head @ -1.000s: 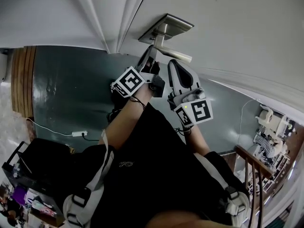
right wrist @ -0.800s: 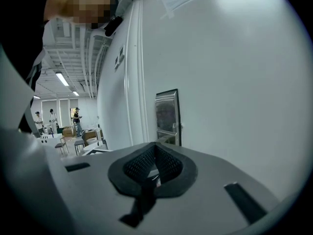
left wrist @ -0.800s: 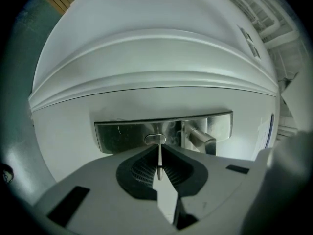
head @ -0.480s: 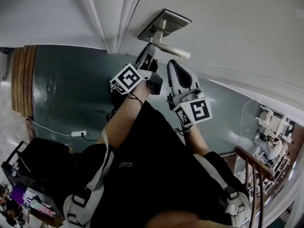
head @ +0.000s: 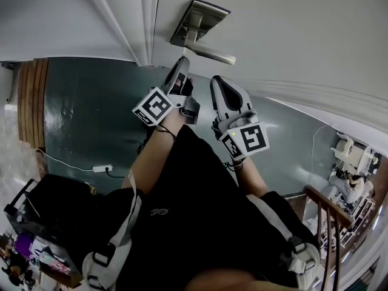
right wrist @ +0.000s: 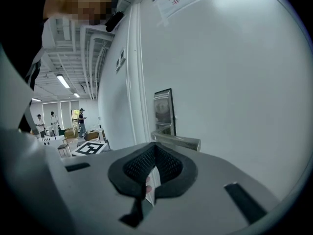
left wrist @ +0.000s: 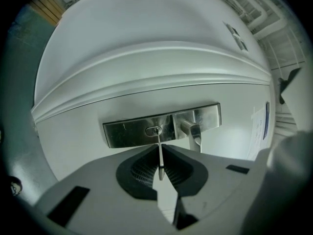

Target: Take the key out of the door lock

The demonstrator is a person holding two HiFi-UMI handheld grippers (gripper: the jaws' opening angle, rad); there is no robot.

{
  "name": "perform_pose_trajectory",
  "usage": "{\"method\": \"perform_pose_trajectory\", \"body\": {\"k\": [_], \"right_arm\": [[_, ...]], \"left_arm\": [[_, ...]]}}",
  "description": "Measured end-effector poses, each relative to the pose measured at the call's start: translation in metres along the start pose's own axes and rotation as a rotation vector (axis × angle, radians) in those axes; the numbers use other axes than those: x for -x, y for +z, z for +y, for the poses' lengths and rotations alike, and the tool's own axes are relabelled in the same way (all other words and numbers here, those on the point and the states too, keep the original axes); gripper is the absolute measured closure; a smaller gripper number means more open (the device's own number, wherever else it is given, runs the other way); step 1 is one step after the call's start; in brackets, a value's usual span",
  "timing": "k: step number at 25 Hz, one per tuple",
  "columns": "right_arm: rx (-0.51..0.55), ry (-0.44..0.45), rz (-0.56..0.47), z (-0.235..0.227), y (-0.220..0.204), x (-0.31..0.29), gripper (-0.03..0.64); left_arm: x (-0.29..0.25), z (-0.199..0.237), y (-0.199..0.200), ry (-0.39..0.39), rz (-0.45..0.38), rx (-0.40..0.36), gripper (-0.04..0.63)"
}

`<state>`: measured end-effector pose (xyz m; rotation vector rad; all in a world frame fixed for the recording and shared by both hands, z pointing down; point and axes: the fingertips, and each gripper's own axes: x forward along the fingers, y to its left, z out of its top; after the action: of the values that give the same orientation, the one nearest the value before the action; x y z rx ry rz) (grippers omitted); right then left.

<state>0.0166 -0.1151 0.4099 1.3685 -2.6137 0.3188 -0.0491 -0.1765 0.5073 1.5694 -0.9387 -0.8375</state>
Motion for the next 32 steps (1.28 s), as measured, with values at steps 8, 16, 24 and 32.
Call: {"method": "perform_pose_trajectory", "body": {"k": [8,16,24,32], "right_arm": [[-0.005,0.035,0.0,-0.01,-0.016,0.02,0.609],[0.024,0.056,0.018,-0.03,-0.034,0.046,0.609],[0.006,0.05,0.027,-0.031,-0.054,0.06,0.609],[0.007,-0.023,0.017,-0.039,-0.061,0.071,0.609]], "left_arm": [[0.028,-0.005,-0.022,0.043,-0.025,-0.078,0.56],[0.059,-0.026,-0.036,0.128,0.029,-0.326,0.56],[0.084,-0.046,-0.045,0.184,0.131,-0.604,0.56],[0.093,-0.057,-0.06,0.18,0.253,-0.816,0.558]]}}
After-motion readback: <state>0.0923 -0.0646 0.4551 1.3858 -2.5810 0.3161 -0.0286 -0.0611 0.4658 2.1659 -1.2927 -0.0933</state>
